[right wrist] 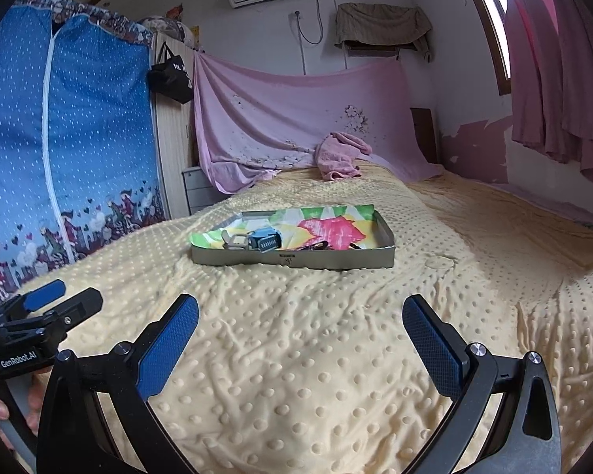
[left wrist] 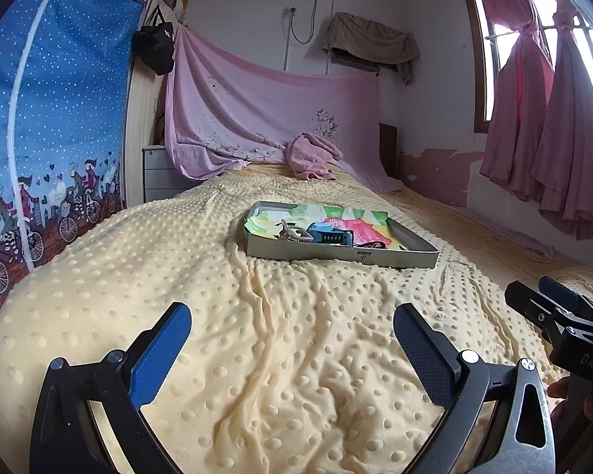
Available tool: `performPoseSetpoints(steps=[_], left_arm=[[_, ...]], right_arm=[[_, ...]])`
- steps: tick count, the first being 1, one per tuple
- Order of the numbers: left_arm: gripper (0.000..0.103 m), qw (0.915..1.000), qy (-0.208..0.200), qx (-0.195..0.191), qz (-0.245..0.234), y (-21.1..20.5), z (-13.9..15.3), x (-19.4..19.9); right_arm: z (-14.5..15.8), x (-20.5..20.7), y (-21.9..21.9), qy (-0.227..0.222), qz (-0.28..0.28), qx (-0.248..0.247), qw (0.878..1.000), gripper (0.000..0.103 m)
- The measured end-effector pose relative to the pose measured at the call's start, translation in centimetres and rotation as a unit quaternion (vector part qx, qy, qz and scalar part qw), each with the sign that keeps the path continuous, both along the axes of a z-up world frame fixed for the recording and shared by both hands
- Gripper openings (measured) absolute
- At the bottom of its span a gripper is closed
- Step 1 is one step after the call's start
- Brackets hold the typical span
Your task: Organize jewelry
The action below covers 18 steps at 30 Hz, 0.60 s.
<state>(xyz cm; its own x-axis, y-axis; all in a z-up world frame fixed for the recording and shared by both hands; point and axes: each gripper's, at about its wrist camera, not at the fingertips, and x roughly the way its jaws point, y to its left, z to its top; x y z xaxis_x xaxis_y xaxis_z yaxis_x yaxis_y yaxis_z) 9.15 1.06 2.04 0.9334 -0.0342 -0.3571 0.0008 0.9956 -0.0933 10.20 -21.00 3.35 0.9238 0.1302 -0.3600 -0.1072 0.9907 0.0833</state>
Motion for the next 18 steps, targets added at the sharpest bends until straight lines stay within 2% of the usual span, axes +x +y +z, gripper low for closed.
performPoseSetpoints(steps=[9, 18], left_arm=[[0.103, 0.9998, 0.018, 0.005, 0.008, -0.1, -1.0, -0.6], [0.103, 0.9996, 0.018, 0.01, 0.022, 0.0, -1.5, -0.8]], right_arm=[[-0.4, -0.6, -0.2, 0.016, -0.006, -0.024, 1.0, 0.101], [-1.3, 0.0, -0.3, 0.027, -0.008, -0.02, 0.999, 0.101]])
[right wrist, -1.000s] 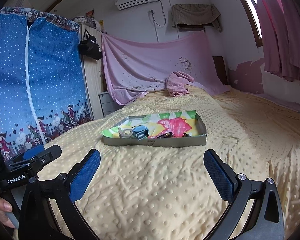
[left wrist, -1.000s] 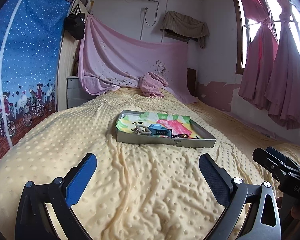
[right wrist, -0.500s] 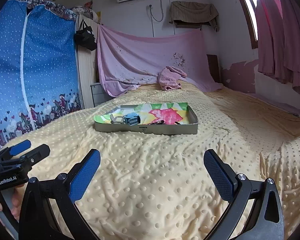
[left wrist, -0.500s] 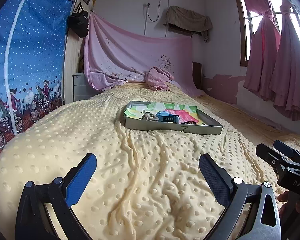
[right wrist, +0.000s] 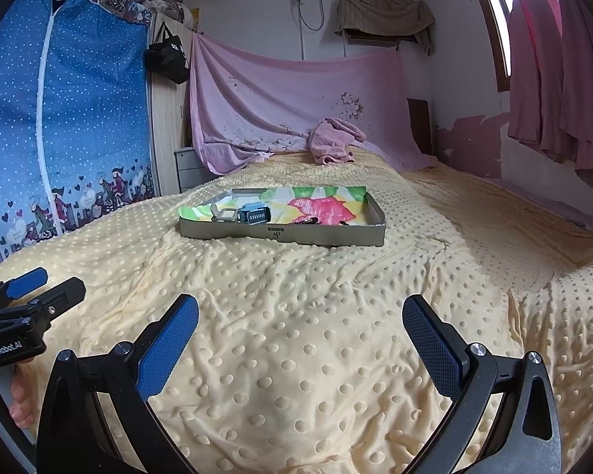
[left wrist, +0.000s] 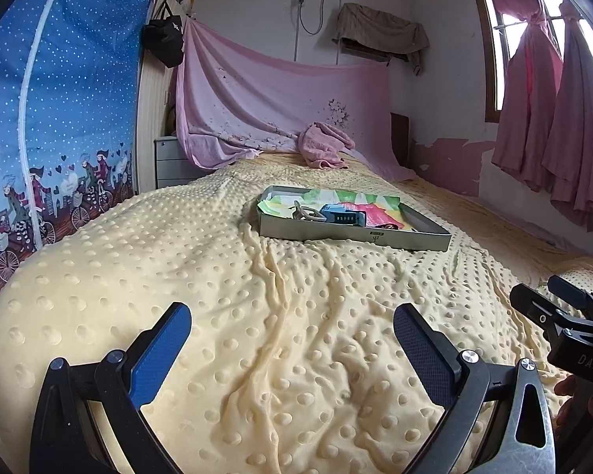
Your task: Organize jewelry
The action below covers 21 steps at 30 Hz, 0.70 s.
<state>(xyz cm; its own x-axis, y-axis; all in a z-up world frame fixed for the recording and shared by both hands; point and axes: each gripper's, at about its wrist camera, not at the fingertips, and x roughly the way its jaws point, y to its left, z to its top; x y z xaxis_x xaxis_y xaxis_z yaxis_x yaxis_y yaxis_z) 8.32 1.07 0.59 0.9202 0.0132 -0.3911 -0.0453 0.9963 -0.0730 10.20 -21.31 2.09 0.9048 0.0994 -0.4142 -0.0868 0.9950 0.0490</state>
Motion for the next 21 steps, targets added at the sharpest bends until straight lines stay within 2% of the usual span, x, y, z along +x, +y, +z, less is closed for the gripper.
performPoseSetpoints(steps=[21], left_arm=[[0.103, 1.0, 0.003, 0.003, 0.002, -0.04, -0.56, -0.02]], right_arm=[[-0.34, 0.25, 0.19, 0.004, 0.002, 0.001, 1.0, 0.102]])
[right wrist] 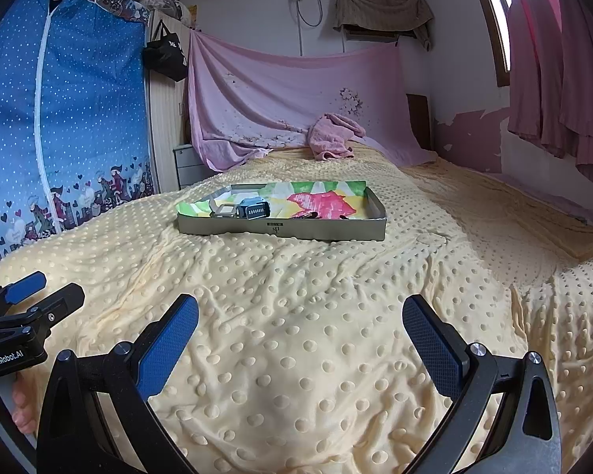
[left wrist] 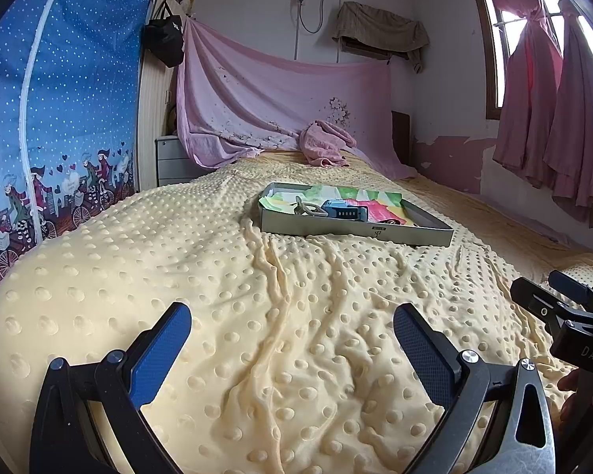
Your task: Organize jewelry
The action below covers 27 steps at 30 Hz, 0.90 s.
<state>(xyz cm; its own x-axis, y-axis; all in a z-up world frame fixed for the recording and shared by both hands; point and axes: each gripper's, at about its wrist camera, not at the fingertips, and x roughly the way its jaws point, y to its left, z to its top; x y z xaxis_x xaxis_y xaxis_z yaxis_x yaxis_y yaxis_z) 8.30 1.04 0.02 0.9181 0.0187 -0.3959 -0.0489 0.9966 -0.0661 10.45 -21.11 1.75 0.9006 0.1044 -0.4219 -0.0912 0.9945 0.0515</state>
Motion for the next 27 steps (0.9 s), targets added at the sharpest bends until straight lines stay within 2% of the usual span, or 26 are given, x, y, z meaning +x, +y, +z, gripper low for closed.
performPoseSetpoints(steps=[27], left_arm=[[0.103, 1.0, -0.003, 0.002, -0.001, -0.09, -0.01, -0.14]], right_arm=[[0.06, -0.04, 0.03, -0.001, 0.0, 0.0, 1.0, 0.102]])
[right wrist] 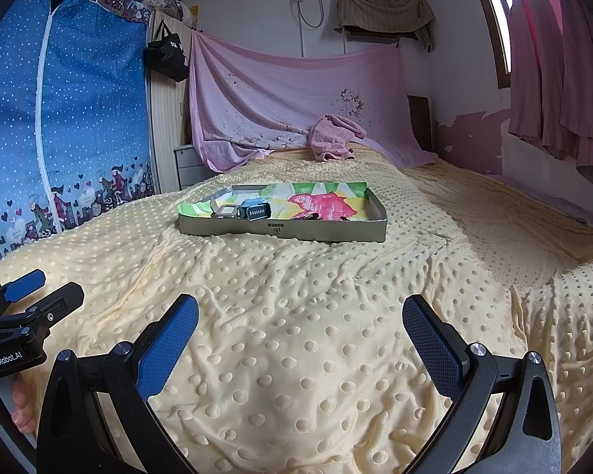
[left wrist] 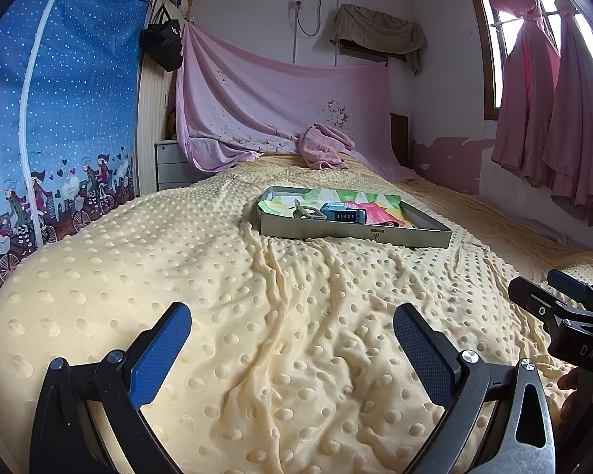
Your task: Organize jewelry
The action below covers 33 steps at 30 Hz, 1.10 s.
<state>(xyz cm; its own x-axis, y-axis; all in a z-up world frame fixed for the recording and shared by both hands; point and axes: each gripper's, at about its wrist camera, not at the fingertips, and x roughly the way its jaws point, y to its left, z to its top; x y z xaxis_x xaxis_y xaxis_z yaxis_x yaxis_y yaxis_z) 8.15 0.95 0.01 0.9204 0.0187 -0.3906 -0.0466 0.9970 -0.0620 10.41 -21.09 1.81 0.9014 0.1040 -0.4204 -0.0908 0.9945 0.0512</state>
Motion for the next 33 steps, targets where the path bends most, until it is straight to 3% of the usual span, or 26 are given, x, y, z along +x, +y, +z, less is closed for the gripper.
performPoseSetpoints(steps=[33], left_arm=[[0.103, 1.0, -0.003, 0.001, 0.0, -0.05, 0.25, -0.15]], right_arm=[[0.31, 0.07, 0.16, -0.005, -0.002, 0.0, 1.0, 0.102]])
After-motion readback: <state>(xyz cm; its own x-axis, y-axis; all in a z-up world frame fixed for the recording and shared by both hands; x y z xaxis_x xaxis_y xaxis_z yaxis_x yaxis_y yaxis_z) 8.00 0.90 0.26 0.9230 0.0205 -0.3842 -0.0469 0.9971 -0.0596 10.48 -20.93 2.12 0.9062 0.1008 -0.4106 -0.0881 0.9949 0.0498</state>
